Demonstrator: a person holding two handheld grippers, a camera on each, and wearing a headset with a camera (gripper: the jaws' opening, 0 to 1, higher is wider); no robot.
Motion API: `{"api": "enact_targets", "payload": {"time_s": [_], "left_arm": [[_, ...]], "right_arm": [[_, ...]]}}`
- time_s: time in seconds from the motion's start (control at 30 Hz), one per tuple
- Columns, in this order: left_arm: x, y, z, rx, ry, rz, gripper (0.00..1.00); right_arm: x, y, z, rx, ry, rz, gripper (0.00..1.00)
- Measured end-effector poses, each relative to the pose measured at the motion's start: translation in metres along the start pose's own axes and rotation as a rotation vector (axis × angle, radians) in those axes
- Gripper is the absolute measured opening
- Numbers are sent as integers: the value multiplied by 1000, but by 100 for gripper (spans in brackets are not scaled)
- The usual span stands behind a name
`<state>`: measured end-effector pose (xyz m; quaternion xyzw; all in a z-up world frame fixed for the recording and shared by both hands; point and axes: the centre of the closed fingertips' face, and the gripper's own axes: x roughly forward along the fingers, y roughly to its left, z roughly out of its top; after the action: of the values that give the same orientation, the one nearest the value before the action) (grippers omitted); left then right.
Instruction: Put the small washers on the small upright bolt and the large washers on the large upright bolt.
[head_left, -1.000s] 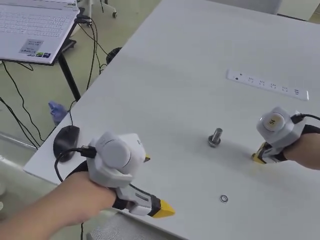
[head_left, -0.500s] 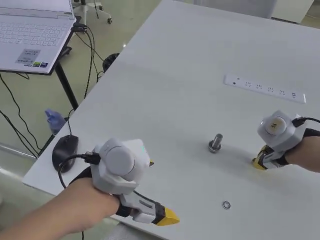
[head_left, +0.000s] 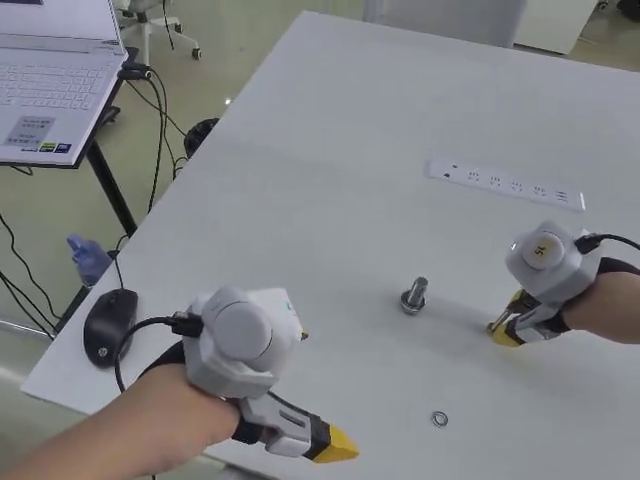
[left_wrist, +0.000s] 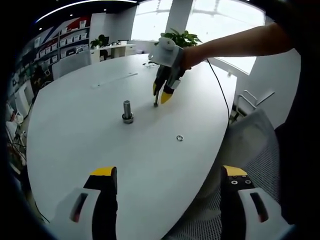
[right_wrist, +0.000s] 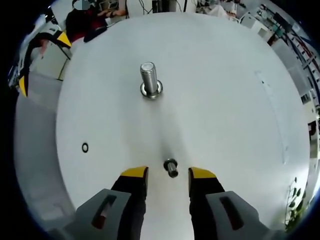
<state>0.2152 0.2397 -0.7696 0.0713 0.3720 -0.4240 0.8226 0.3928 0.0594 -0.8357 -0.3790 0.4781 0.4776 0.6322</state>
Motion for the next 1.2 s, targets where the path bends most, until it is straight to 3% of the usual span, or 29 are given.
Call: {"api": "enact_targets", "payload": {"time_s": [0.27, 0.47, 0.9, 1.2], "left_arm": [[-1, 1, 0, 15, 0, -10, 85], [-6, -1, 10, 32, -10, -12, 85], [-11, -3, 5, 35, 0, 17, 82], [-13, 2, 4, 2, -27, 55, 84]], "right_arm": [[-14, 6, 3, -14, 4, -13, 34], [-25, 10, 9, -17, -11, -17, 33], [-27, 17, 14, -14, -43, -32, 32], [-26, 42, 13, -10, -64, 1, 32]]}}
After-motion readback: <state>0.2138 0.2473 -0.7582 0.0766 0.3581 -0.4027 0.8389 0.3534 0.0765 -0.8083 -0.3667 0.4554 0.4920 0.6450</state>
